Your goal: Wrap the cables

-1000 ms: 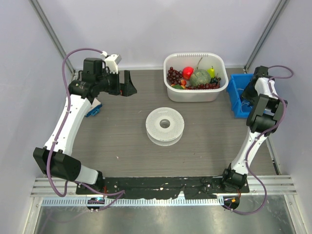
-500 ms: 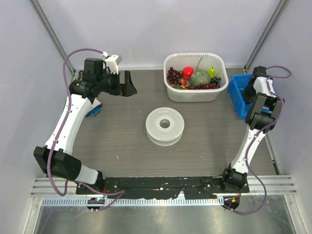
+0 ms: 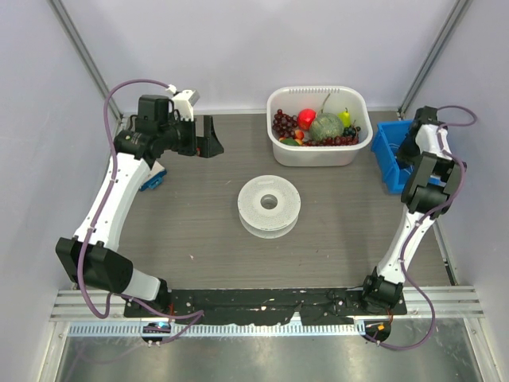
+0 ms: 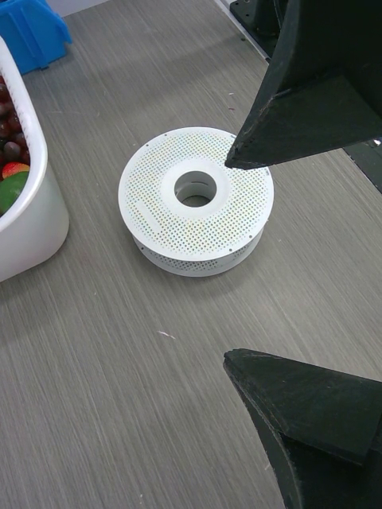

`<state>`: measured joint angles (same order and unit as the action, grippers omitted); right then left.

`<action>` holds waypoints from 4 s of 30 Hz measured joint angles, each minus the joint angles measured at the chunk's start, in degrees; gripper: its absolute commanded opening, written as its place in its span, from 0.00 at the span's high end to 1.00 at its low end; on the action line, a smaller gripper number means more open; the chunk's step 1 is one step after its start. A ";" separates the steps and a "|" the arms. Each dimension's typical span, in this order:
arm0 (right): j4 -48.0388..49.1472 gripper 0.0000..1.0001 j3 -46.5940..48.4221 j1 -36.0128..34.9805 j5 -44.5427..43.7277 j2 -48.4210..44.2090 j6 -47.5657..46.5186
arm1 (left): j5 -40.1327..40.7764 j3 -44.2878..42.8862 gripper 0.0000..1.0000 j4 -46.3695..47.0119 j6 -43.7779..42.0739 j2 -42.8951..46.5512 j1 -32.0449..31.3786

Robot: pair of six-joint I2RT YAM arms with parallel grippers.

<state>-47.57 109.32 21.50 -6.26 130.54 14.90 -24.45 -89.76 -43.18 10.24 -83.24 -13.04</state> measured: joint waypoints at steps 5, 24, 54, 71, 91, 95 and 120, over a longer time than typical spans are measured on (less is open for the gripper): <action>1.27 0.99 -1.46 0.50 1.90 -5.31 -1.05 | -0.02 0.00 0.00 0.00 0.04 0.00 0.00; 5.95 0.99 -1.14 0.87 16.87 -29.18 -6.86 | -0.04 -1.18 0.00 -0.59 0.09 0.00 0.00; 46.80 0.99 32.20 -11.65 58.82 -35.82 35.17 | -2.21 -6.47 0.00 -2.95 1.11 7.10 0.00; 51.63 0.99 20.68 -24.09 58.31 -37.20 36.30 | -10.01 13.99 0.00 19.85 13.18 22.32 0.04; 53.77 0.99 2.69 -31.61 59.28 -46.64 31.50 | -12.50 23.15 0.06 56.61 43.93 17.86 -0.33; 53.86 0.99 1.25 -32.35 59.10 -46.95 31.10 | -11.65 24.06 0.09 59.30 47.76 14.95 -1.95; 54.51 0.99 -1.70 -36.37 57.96 -46.95 30.25 | -8.09 22.25 0.70 70.95 55.49 -0.79 -10.54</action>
<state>6.94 107.61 -14.87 51.70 83.59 45.15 -32.53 -67.51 27.77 65.73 -84.03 -23.57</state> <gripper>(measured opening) 0.022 0.397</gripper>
